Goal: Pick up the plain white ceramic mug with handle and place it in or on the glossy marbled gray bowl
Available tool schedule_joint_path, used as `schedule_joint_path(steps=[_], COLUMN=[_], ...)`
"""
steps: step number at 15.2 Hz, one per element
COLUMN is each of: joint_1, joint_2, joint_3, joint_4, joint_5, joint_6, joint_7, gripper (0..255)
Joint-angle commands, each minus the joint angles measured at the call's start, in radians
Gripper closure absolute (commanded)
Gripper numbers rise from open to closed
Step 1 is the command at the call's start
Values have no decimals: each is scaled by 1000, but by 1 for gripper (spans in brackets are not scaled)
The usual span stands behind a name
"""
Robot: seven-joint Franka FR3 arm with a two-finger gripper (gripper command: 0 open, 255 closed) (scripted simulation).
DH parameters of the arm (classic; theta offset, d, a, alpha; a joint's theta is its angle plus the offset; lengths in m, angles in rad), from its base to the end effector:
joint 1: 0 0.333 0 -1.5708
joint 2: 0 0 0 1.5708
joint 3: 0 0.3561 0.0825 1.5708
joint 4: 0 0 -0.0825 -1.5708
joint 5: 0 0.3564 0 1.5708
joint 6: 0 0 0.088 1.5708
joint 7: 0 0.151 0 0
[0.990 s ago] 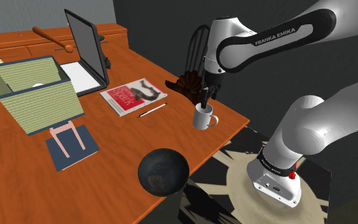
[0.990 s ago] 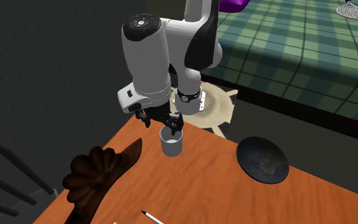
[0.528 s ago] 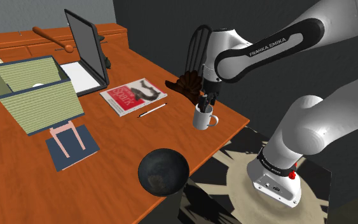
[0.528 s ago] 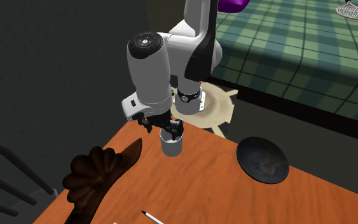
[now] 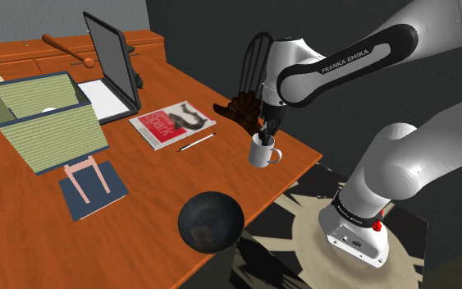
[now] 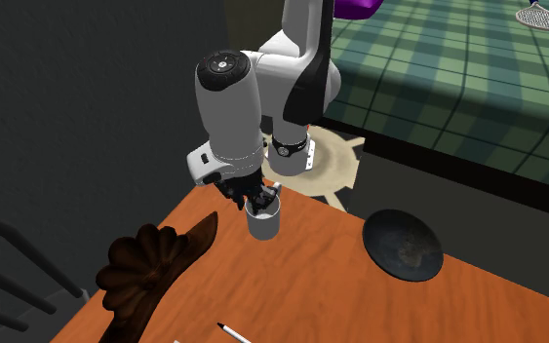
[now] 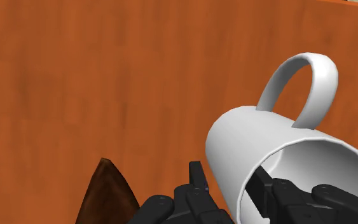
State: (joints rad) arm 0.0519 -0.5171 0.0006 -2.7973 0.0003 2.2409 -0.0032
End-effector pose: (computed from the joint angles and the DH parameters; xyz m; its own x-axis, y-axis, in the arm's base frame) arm 0.3014 0.0158 0.3594 0.9977 0.0554 -0.0393 0.0554 -0.9985 -0.0001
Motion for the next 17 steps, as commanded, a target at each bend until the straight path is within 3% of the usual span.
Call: schedule_joint_path(steps=[1, 8, 17], joint_1=[0, 0, 0], joint_2=[0, 0, -79], joint_3=[0, 0, 0], joint_4=[0, 0, 75], joint_5=[0, 0, 0], joint_6=[0, 0, -154], joint_7=[0, 0, 0], gripper=[255, 255, 255])
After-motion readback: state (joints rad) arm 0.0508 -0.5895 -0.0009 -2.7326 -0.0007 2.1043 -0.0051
